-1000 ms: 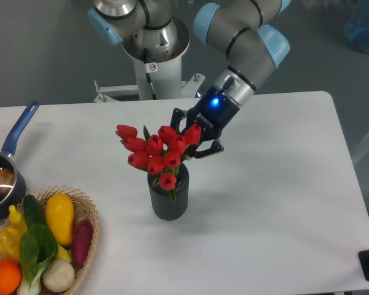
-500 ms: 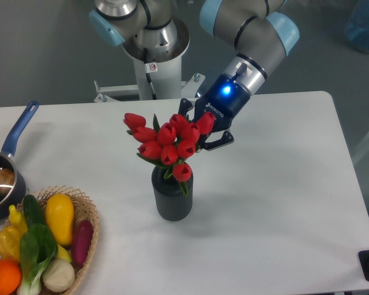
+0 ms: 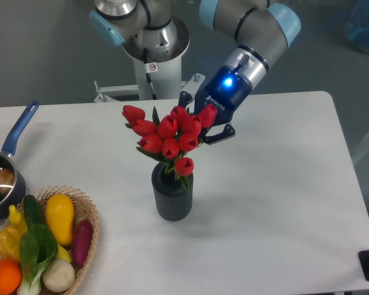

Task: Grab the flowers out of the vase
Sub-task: 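Lift the tulip bunch up out of the grey vase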

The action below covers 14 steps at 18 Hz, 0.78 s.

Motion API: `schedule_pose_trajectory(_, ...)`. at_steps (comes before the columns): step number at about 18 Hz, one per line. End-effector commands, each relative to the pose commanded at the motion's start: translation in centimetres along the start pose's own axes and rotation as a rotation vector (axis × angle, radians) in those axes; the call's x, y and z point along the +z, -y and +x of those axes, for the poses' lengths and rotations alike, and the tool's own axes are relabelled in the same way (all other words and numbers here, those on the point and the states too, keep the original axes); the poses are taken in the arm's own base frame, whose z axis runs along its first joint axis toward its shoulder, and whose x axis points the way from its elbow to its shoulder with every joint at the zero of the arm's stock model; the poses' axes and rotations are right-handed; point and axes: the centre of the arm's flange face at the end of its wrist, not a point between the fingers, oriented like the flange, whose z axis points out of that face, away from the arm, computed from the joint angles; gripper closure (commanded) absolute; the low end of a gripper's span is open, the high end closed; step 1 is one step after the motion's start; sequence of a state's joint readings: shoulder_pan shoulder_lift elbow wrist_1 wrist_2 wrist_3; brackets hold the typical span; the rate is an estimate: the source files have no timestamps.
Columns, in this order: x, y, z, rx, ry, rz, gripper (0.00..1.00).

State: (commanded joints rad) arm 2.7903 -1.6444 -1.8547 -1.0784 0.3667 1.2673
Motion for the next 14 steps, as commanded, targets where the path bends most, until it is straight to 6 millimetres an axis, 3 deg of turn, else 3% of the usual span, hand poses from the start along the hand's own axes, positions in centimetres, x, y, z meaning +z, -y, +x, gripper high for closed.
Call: schedule_pose_trajectory(14, -6.3, 3.1, -1.9, -0.111, 0.07, 0.154, 0.72)
